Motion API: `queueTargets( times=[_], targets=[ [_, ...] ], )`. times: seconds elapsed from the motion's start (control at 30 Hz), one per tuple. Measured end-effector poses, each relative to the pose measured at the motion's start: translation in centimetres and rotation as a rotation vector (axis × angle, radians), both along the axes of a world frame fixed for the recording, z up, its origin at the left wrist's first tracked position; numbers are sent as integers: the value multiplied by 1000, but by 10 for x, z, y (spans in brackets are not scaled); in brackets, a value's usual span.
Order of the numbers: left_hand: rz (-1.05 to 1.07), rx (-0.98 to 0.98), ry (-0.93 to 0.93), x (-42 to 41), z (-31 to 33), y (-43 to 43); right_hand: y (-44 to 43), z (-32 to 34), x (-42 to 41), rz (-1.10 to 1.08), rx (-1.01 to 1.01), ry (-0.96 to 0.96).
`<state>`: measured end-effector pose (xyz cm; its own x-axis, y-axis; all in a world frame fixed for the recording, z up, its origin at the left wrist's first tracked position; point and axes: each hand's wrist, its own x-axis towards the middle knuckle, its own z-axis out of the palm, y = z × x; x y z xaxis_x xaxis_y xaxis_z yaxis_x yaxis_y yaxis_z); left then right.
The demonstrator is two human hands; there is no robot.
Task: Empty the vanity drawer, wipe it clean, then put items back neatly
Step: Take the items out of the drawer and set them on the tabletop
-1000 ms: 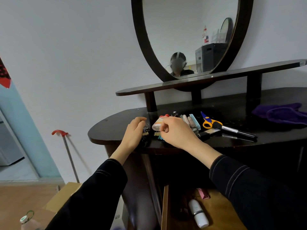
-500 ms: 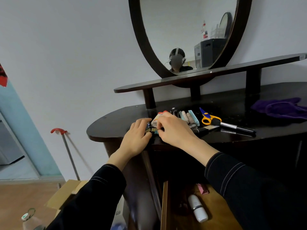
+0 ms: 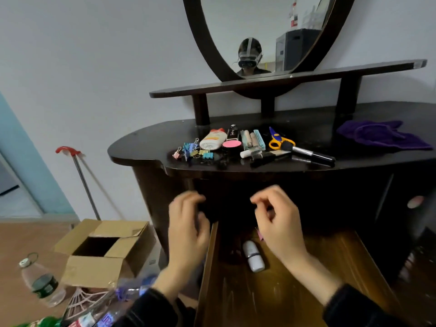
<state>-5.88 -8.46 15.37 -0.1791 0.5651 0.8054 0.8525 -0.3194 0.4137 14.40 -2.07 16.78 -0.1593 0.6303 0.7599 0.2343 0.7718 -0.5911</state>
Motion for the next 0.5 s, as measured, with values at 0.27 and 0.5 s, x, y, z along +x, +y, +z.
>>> queueTargets(
  times=[0.27,0.5],
  targets=[
    [52,-950,157,60,-109,46,33,-160,30,-265,-783,-439],
    [160,-1072,-50,60,-149,98,44,-179,-1,-275,-754,-670]
  ],
)
